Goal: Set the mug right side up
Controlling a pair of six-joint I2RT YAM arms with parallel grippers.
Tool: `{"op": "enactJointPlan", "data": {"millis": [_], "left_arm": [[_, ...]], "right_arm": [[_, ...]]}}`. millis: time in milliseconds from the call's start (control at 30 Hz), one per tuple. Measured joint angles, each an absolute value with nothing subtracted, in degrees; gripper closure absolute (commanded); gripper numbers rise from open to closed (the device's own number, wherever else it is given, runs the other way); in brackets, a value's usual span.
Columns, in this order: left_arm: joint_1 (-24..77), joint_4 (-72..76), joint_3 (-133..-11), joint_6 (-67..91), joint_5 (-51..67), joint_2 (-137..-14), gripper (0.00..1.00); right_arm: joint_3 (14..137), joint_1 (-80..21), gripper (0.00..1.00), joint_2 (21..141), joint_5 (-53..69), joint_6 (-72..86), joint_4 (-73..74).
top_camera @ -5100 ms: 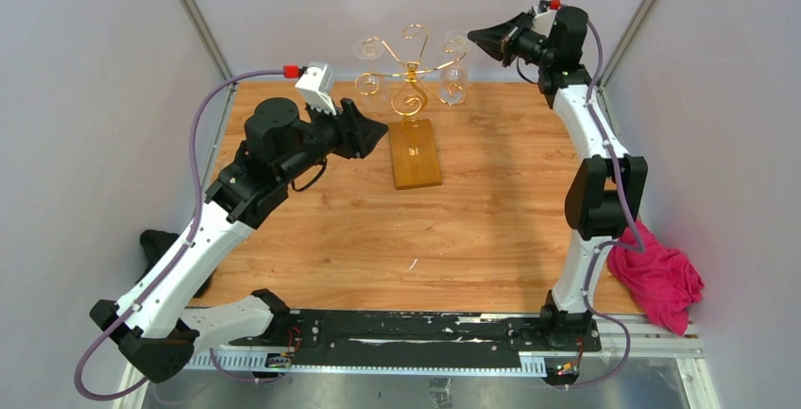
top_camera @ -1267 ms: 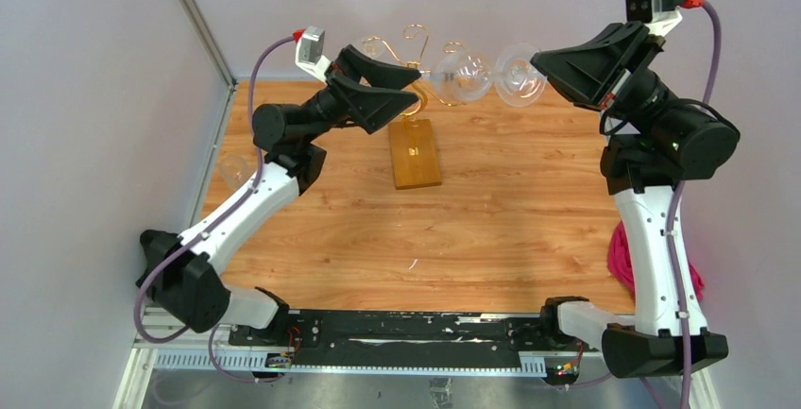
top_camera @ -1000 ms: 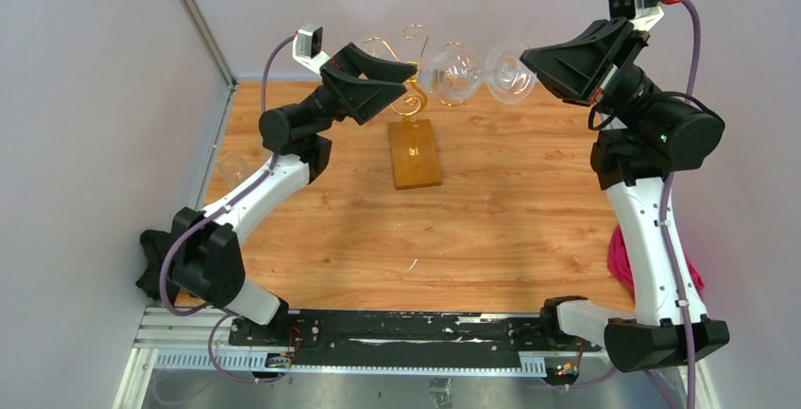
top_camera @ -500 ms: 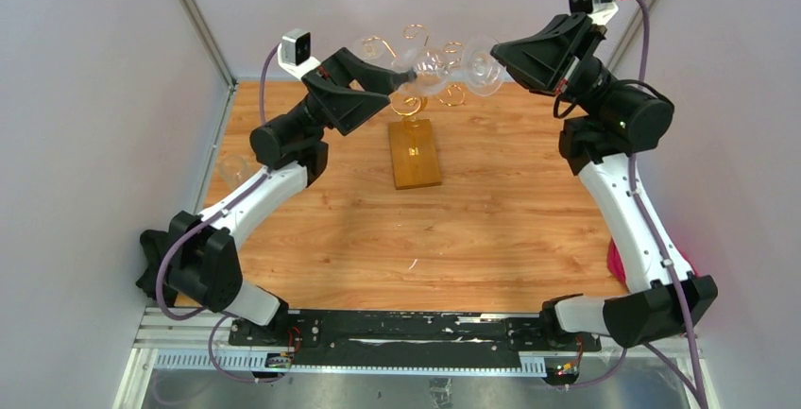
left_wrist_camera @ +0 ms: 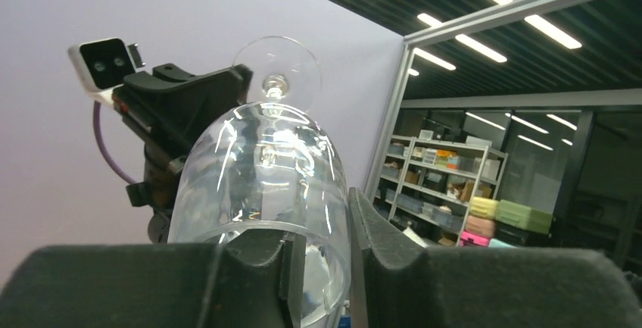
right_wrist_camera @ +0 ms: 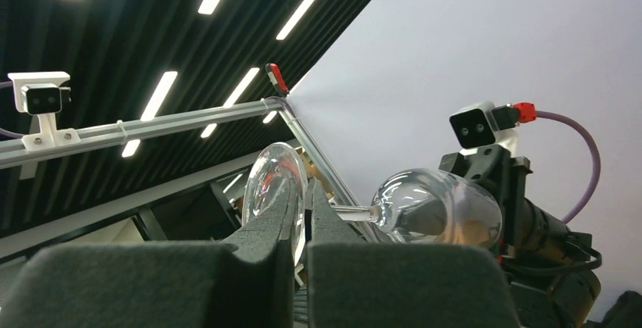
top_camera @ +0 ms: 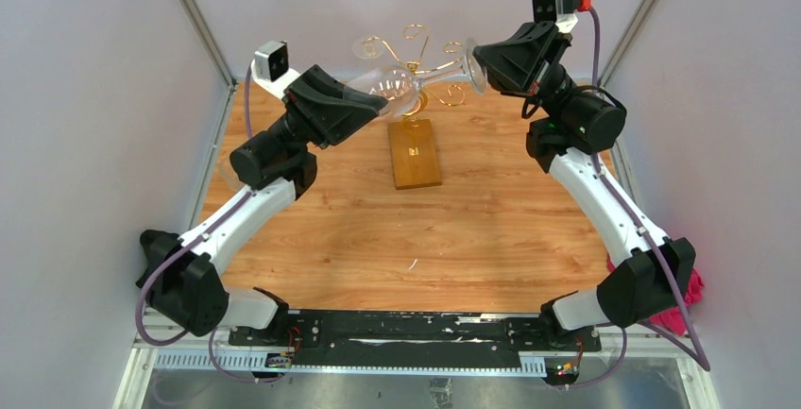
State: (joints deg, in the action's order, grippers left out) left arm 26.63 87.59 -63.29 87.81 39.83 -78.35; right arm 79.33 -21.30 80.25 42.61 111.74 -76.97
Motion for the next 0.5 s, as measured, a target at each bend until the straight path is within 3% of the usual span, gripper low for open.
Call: {"op": "enactJointPlan", "data": {"millis": [100, 200, 333, 367, 500], "left_arm": [[26.8, 87.5, -62.8, 87.7, 39.6, -76.5, 0.99], [26.9, 87.5, -61.9, 87.7, 39.1, -76.3, 1.00], [27.0, 87.1, -60.2, 86.8, 38.1, -75.2, 1.00], [27.1, 86.7, -59.6, 86.2, 38.0, -74.7, 1.00], [27.2, 84.0, -57.1, 84.3, 37.8, -73.0, 1.00]], "right_arm": [[78.1, -21.5, 1.00, 80.3, 41.6, 111.9, -77.4], [78.1, -21.7, 0.97, 80.2, 41.7, 111.9, -77.8], [78.1, -21.7, 0.59, 80.3, 42.0, 111.5, -77.1], [77.9, -21.7, 0.46, 80.3, 42.2, 111.0, -77.0], [76.8, -22.7, 0.24, 80.2, 44.1, 109.0, -76.4]]}}
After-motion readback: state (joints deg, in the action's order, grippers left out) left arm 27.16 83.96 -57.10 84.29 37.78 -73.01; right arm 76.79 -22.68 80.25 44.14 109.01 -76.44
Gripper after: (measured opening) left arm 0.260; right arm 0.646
